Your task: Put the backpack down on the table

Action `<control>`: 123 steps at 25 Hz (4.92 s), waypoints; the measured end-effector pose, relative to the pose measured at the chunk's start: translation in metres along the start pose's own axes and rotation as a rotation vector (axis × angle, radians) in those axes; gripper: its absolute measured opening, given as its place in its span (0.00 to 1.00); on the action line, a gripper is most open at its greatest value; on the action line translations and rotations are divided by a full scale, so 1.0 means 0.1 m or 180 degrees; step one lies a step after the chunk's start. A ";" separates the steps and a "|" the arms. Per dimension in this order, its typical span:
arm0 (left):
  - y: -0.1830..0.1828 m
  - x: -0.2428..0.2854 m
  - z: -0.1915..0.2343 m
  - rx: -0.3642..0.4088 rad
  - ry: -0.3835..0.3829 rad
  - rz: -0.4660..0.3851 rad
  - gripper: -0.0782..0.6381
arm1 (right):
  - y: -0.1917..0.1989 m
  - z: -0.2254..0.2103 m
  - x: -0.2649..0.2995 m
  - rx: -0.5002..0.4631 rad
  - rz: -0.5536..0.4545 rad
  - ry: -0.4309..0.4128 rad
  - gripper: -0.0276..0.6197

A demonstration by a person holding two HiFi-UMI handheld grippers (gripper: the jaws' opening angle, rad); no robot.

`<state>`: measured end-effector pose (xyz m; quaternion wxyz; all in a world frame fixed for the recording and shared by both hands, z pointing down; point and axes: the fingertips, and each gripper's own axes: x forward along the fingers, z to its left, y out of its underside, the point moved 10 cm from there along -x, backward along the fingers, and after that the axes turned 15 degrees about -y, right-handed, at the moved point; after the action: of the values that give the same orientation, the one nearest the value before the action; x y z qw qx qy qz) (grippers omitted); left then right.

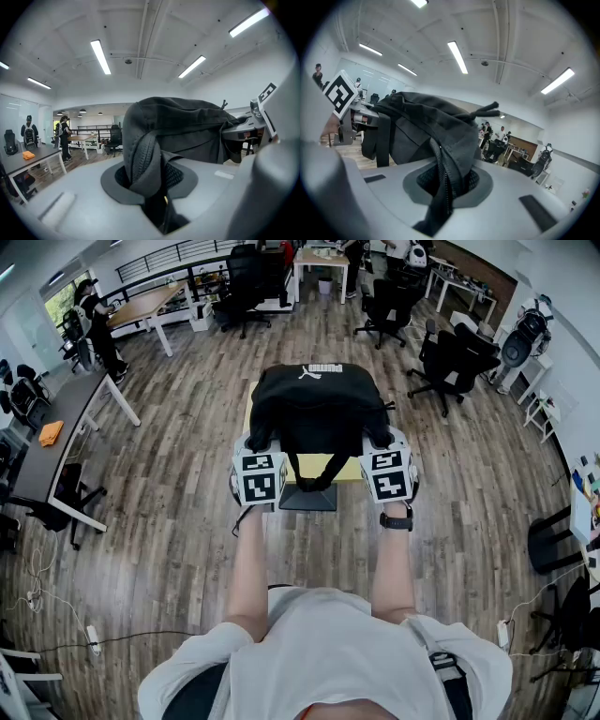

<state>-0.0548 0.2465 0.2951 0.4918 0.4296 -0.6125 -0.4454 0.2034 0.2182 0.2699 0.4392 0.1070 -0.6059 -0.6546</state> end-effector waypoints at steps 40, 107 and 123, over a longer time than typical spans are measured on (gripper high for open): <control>-0.42 3.17 0.92 -0.0146 0.0284 -0.0051 0.23 | -0.84 -0.99 2.81 -0.0003 0.0122 0.0399 0.11; 1.77 6.07 -0.08 -0.0208 0.0191 0.1563 0.24 | 1.68 -2.44 5.71 0.0937 0.1363 -0.0616 0.12; 2.46 6.24 -0.11 -0.0285 0.0085 0.1867 0.25 | 2.25 -2.31 6.08 0.0632 0.1753 -0.0733 0.18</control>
<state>-0.1577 -0.2989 0.6715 0.6260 0.2179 -0.6838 -0.3052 0.0993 -0.3445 0.6521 0.5159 -0.0936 -0.7189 -0.4564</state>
